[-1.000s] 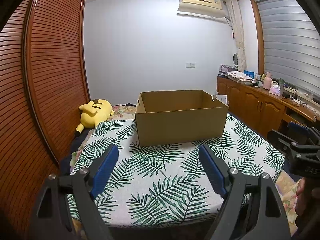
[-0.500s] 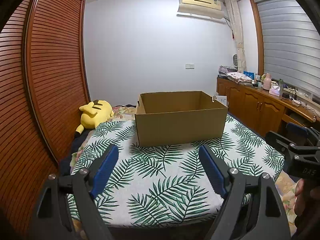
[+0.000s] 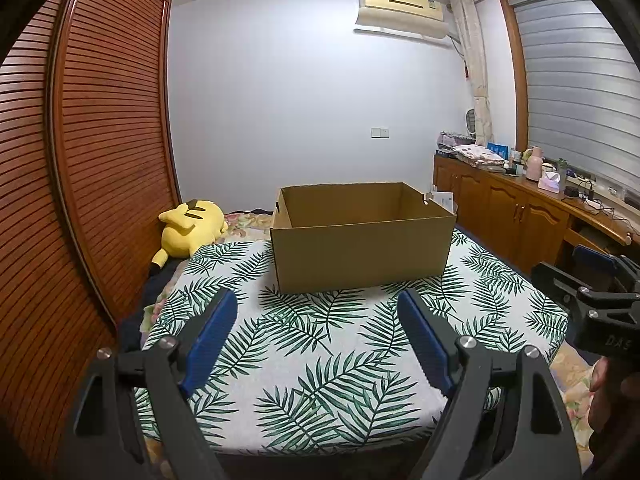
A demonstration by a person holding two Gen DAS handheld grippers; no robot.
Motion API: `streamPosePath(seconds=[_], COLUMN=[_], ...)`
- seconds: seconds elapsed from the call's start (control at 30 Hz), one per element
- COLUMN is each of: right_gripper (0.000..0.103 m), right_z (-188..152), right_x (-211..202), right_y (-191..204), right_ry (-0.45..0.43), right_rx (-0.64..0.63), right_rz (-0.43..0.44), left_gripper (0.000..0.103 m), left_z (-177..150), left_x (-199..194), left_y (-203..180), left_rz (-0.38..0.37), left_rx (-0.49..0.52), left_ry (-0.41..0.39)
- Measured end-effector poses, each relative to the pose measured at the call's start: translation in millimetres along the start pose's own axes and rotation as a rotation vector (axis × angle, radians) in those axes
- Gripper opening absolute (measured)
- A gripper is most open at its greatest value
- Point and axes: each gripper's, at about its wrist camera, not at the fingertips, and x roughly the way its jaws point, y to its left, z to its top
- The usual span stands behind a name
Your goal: Organize snacks
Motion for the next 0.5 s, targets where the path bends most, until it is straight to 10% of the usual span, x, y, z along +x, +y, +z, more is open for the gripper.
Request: streamPosePath(seconds=[0.5], right_gripper=[0.103], right_z=[-0.3], right_x=[-0.4], right_y=[0.7], right_ry=[0.000], right_rx=[0.000], right_rz=[0.000], left_gripper=[0.083], left_z=[-0.1], left_x=[-0.5], left_y=[0.8], left_rz=[0.000], left_rx=[-0.002], left_ry=[0.002])
